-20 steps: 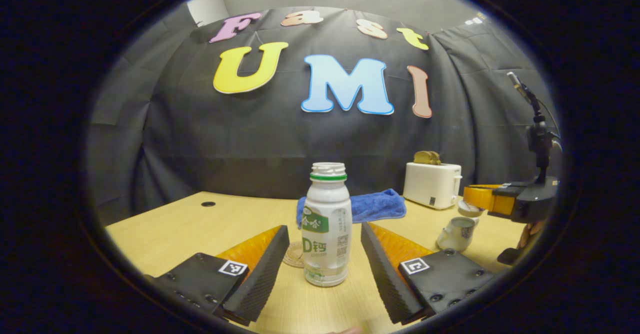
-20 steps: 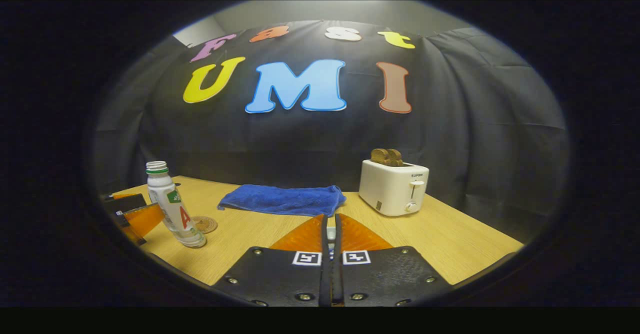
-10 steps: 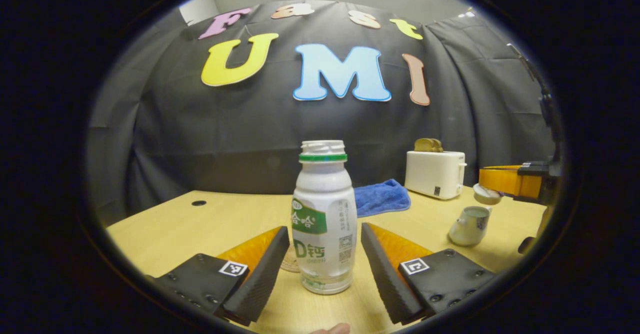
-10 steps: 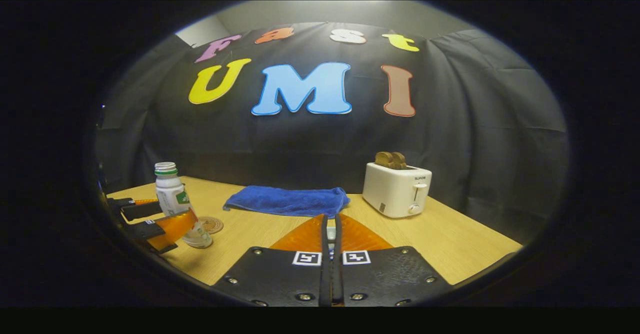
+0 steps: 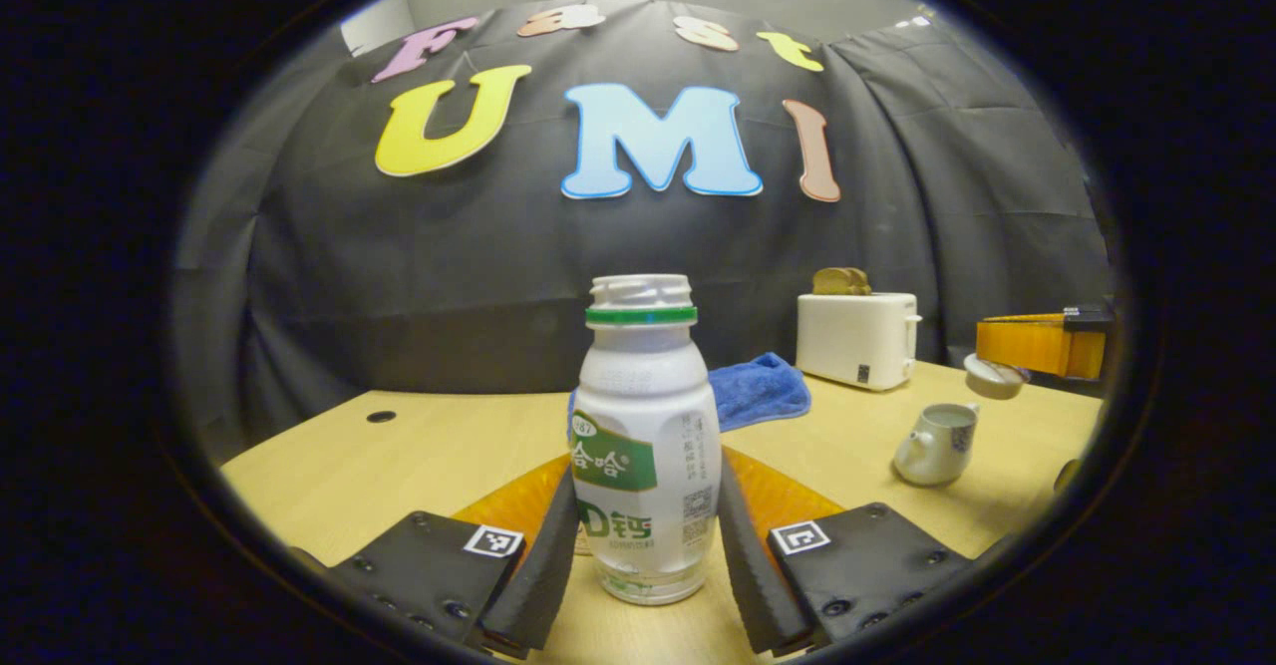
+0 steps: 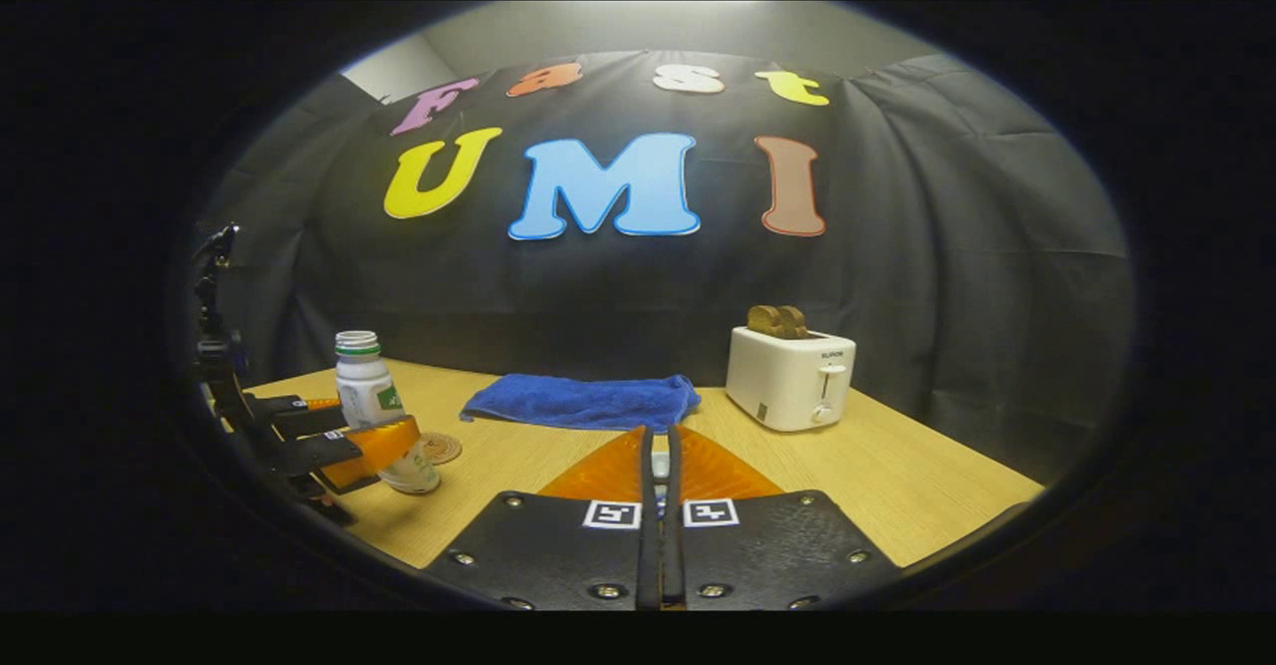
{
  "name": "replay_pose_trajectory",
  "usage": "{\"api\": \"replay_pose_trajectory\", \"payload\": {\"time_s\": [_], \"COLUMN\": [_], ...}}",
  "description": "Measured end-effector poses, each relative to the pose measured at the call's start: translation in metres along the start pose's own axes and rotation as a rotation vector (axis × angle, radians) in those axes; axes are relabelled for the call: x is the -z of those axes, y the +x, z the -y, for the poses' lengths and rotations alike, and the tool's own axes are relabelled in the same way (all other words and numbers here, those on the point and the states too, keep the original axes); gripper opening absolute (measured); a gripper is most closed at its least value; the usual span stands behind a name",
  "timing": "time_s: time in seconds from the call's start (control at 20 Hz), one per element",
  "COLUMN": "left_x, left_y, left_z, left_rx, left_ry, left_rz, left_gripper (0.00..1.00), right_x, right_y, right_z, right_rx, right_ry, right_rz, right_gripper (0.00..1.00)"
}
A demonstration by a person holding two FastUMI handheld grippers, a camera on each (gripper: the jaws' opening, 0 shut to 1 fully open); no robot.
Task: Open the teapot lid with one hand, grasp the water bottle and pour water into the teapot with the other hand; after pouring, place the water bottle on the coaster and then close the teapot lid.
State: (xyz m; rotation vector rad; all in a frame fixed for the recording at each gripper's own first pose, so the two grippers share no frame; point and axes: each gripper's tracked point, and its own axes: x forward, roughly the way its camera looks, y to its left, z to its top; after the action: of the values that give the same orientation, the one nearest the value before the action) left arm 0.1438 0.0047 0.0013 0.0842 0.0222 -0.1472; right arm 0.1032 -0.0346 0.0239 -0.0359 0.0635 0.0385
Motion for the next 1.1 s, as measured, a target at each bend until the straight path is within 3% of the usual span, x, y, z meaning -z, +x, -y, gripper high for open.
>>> {"api": "replay_pose_trajectory", "payload": {"time_s": [0.4,0.8,1.1], "left_x": [-0.013,0.002,0.015], "left_y": [-0.004,0.013,0.032], "left_z": [0.038,0.069,0.082], "left_rx": [0.058,0.094,0.115], "left_ry": [0.208,0.533,0.739], "left_rz": [0.003,-0.055,-0.096], "left_gripper": [0.75,0.75,0.74], "right_x": [0.008,0.035,0.054], "right_y": [-0.057,-0.106,-0.127], "right_z": [0.029,0.057,0.05], "right_rx": [0.043,0.105,0.078], "right_ry": [-0.008,0.022,0.057], "right_rz": [0.014,-0.008,-0.044], "right_gripper": [0.01,0.0,0.01]}}
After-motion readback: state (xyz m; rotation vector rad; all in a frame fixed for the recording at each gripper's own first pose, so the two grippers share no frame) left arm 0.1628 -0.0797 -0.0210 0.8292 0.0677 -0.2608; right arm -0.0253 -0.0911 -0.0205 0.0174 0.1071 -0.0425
